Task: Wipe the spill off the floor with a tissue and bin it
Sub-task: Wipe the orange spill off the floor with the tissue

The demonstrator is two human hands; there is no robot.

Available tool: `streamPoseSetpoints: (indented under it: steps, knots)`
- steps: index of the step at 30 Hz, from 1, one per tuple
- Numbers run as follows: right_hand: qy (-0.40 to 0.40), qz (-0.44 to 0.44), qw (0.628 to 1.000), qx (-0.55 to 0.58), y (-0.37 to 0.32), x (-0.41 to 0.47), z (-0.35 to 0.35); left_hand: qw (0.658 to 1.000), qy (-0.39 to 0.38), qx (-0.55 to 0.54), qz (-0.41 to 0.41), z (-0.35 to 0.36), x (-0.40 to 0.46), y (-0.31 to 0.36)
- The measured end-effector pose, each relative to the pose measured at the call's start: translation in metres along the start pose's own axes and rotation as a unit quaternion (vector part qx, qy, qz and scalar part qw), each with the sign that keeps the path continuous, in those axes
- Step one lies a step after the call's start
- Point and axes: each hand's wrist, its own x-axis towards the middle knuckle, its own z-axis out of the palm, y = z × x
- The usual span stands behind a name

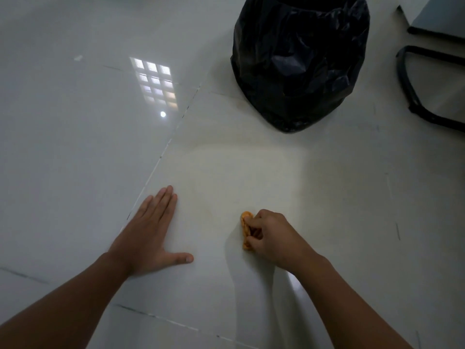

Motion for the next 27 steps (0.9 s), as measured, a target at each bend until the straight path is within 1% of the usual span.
streamPoseSetpoints:
  steps: [3,5,11,12,13,14,15,16,17,19,21,22,27]
  knots:
    - [-0.004,0.007,1.0,0.0,-0.021,0.016,0.009,1.0,0.0,-0.009,-0.004,-0.001,0.0,0.001]
    - [0.01,0.022,1.0,0.005,-0.036,0.027,0.018,1.0,0.001,-0.013,-0.006,-0.002,0.0,0.001]
    - [0.12,0.06,0.991,0.028,-0.066,0.057,0.032,1.0,0.003,-0.019,-0.008,-0.004,0.0,0.001]
    - [0.151,0.053,0.986,0.034,-0.064,0.056,0.03,1.0,0.005,-0.02,-0.007,-0.004,0.0,0.001]
    - [0.188,0.027,0.981,0.035,-0.06,0.053,0.028,1.0,0.005,-0.022,-0.007,-0.004,0.0,0.0]
    - [0.217,-0.017,0.975,0.033,-0.055,0.048,0.026,1.0,0.005,-0.023,-0.007,-0.003,0.0,0.0]
    - [0.225,-0.07,0.971,0.032,-0.048,0.042,0.023,1.0,0.006,-0.023,-0.008,-0.002,-0.001,0.0]
    - [0.208,-0.129,0.969,0.028,-0.04,0.036,0.022,1.0,0.01,-0.023,-0.008,-0.002,0.0,-0.001]
    - [0.171,-0.186,0.967,0.018,-0.032,0.032,0.022,1.0,0.012,-0.022,-0.008,-0.001,-0.001,-0.001]
    - [0.08,-0.259,0.962,-0.017,-0.019,0.026,0.026,1.0,0.011,-0.023,-0.01,-0.001,-0.001,-0.001]
    - [0.014,-0.272,0.959,-0.072,-0.013,0.024,0.03,0.999,0.013,-0.027,-0.011,-0.002,-0.001,0.0]
    - [-0.002,-0.267,0.959,-0.092,-0.014,0.024,0.03,0.999,0.013,-0.027,-0.011,-0.003,-0.001,0.001]
    - [-0.028,-0.258,0.959,-0.114,-0.025,0.031,0.025,0.997,0.029,-0.019,-0.064,-0.002,-0.001,0.0]
